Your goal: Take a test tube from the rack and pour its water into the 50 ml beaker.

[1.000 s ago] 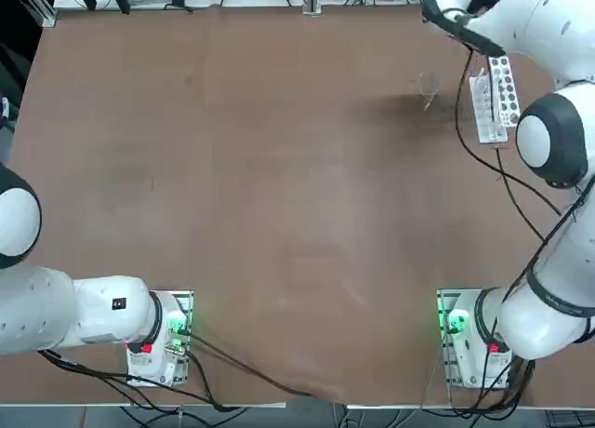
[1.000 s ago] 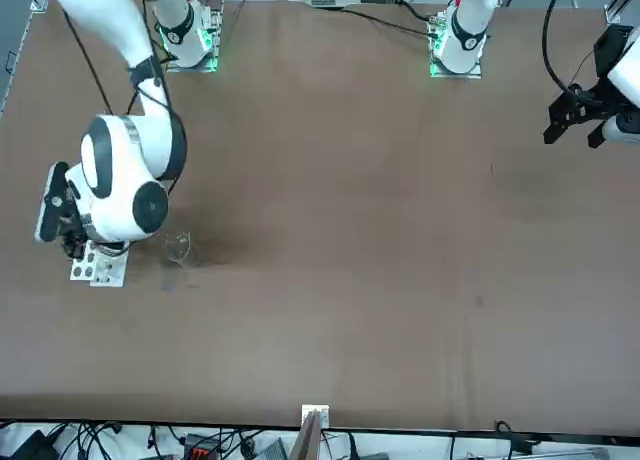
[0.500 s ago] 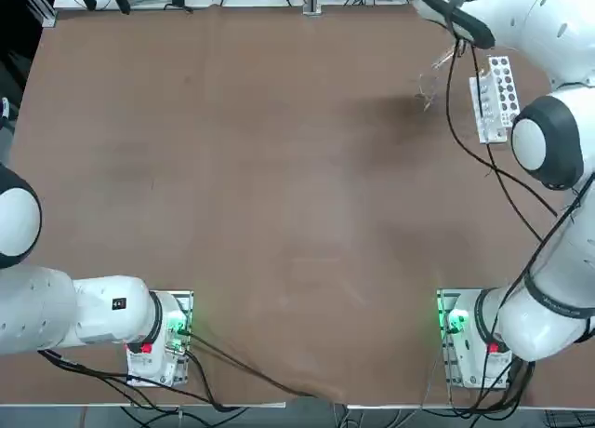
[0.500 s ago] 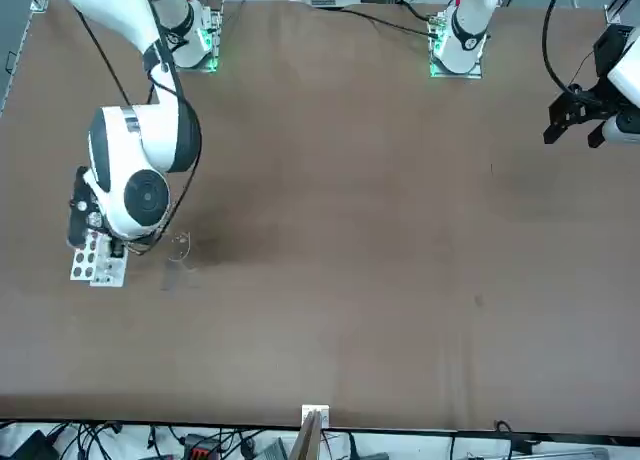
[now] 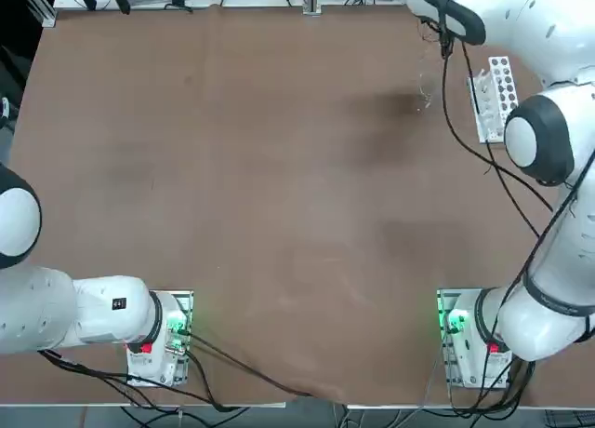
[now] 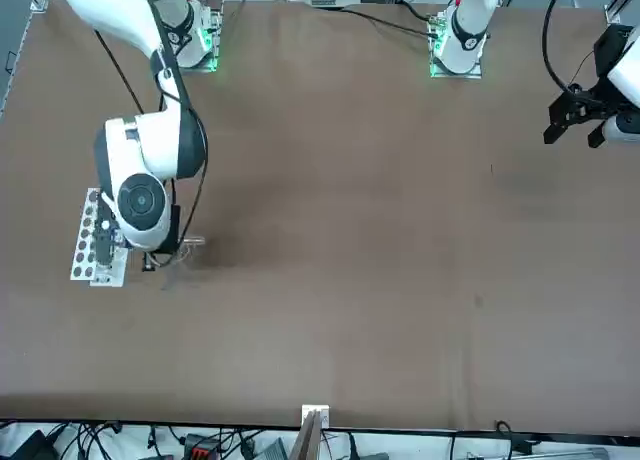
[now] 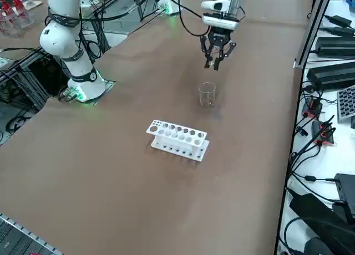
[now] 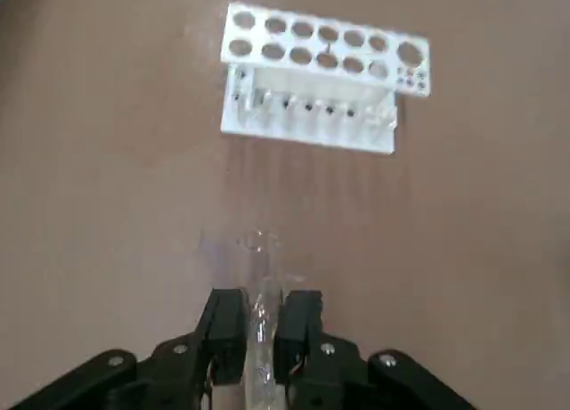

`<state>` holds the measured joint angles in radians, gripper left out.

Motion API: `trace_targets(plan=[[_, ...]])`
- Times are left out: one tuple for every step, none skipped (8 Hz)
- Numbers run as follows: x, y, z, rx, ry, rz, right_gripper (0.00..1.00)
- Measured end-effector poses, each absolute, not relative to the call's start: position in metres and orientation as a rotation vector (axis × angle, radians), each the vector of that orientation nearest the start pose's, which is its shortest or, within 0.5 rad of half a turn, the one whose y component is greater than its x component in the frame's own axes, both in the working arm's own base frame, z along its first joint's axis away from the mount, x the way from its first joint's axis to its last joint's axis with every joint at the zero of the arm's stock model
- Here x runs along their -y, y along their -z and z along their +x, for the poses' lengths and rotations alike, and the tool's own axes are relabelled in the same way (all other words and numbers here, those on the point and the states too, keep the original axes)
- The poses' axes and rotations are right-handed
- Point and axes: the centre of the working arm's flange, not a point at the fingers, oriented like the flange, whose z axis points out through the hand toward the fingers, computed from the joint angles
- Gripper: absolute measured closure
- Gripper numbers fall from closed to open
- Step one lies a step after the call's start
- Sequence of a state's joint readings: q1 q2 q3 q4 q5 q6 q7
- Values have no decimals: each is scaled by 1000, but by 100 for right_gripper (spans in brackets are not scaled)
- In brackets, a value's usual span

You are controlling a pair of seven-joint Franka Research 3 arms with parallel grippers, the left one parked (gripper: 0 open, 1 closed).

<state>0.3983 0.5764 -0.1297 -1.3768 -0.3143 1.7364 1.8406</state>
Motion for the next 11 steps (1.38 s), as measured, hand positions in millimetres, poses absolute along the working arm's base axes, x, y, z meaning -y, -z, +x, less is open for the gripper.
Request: trace_targets(plan=[[-180, -360, 675, -2314, 350, -2569, 79], [-185, -354, 676, -2275, 285, -2569, 79], [-188, -352, 676, -2241, 217, -2574, 79], [-190, -352, 676, -2219, 157, -2572, 79], [-191, -350, 675, -2209, 107, -2562, 79], [-193, -346, 675, -2200, 69, -2552, 79], [-194, -341, 676, -2197, 32, -2541, 79], [-194, -334, 675, -2187, -16, -2541, 79], [-192, -328, 675, -2175, -53, -2546, 79], [-189, -323, 675, -2172, -72, -2545, 79], [-186, -319, 675, -2171, -87, -2547, 79]])
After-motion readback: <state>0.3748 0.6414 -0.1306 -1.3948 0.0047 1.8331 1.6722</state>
